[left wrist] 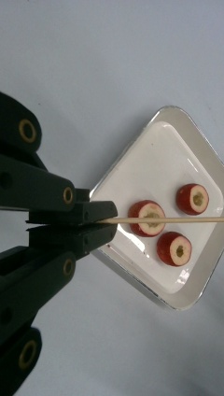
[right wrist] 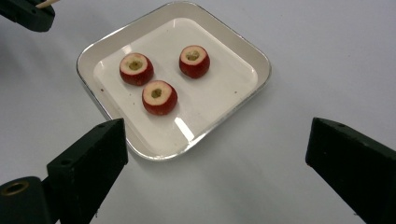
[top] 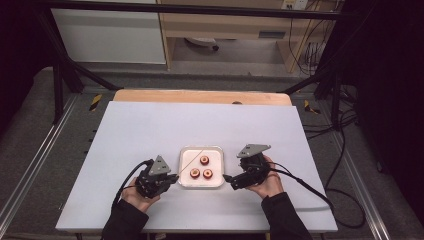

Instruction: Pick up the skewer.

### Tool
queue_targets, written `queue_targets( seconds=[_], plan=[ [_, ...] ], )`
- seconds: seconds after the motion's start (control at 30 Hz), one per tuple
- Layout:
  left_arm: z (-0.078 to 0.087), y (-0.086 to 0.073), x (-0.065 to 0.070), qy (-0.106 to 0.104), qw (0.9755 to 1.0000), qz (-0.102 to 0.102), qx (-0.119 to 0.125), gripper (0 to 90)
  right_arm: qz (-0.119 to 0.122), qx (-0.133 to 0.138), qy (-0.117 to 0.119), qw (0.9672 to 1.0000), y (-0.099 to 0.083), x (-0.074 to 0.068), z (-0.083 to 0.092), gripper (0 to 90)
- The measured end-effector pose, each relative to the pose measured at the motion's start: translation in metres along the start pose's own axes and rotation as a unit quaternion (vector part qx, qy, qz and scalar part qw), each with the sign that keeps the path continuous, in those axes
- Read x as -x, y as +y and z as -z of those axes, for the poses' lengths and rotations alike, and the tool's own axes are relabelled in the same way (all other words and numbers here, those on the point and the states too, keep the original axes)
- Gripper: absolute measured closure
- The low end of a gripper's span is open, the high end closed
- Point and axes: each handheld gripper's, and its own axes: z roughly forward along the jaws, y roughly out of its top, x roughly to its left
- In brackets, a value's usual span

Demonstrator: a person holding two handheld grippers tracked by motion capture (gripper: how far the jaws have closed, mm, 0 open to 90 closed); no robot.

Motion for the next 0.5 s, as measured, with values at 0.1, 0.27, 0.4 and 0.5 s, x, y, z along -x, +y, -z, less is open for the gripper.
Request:
queue_targets(
  seconds=[0.1, 0.27, 0.4, 0.5],
  plan=[
    [0.001, -0.003, -0.002, 0.001, 1.0000, 0.004, 0.003, 88.3, -0.011, -0.004, 0.006, 0.9999, 0.007, -0.003, -0.007, 6.1],
    [0.005, -0.009, -0.007, 0.003, 0.9998, 0.010, 0.016, 88.2, -0.013, -0.021, 0.008, 0.9996, 0.016, -0.009, -0.017, 5.6],
    [0.008, -0.013, -0.011, 0.001, 0.9996, 0.018, 0.023, 88.2, -0.009, -0.031, 0.005, 0.9995, 0.022, -0.013, -0.025, 5.4],
    [0.008, -0.015, -0.012, 0.004, 0.9995, 0.017, 0.025, 88.2, -0.015, -0.035, 0.008, 0.9992, 0.024, -0.014, -0.032, 5.4]
  ],
)
